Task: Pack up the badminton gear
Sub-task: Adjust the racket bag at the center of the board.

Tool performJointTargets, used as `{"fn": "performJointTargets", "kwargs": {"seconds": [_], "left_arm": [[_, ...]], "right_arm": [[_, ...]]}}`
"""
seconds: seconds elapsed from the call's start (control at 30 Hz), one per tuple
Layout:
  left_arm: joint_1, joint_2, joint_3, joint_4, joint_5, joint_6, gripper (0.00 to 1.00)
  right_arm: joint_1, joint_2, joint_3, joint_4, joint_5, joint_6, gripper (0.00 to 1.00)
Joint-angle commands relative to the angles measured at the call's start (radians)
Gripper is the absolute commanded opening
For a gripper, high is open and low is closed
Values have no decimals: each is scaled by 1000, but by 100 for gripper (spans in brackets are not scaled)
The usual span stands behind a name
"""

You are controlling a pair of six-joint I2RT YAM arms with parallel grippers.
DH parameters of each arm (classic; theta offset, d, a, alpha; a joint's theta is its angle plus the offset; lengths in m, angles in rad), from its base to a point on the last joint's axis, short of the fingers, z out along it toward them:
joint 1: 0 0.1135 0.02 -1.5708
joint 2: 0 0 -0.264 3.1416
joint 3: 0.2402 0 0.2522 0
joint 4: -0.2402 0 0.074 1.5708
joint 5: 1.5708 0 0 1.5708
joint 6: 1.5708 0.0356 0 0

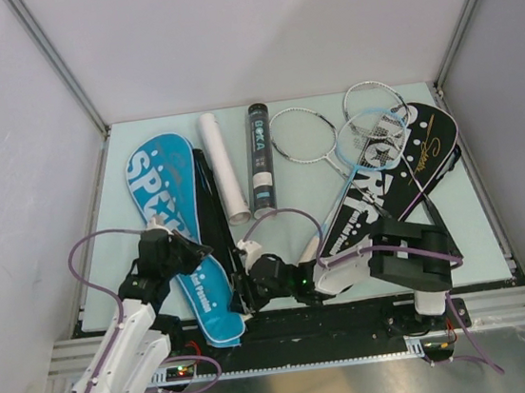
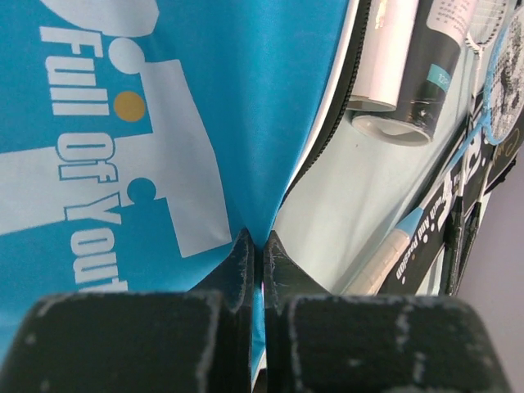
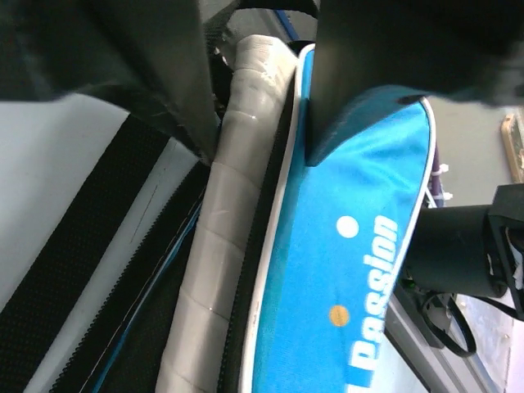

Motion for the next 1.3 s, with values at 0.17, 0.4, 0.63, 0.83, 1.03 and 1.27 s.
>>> {"fn": "performJointTargets", "kwargs": {"seconds": [0.17,0.4,0.63,0.83,1.03,1.27], "left_arm": [[0,-30,-15,40,2,-33,0],[-1,-14,-20,38,10,9,34],[-54,42,-7,17,27,28,57],[-175,115,-6,4,-43,-12,56],[-202,174,27,-25,-34,13,25],[-201,127,138,-195,-184,42,1]], "right_arm": [[35,47,21,146,63,-12,4],[40,41,-7,195,109,-67,0],[43,16,-7,167,134,-90,0],[41,20,18,122,135,-105,0],[39,-2,28,68,144,-111,1],[40,-42,29,30,180,-154,0]]}}
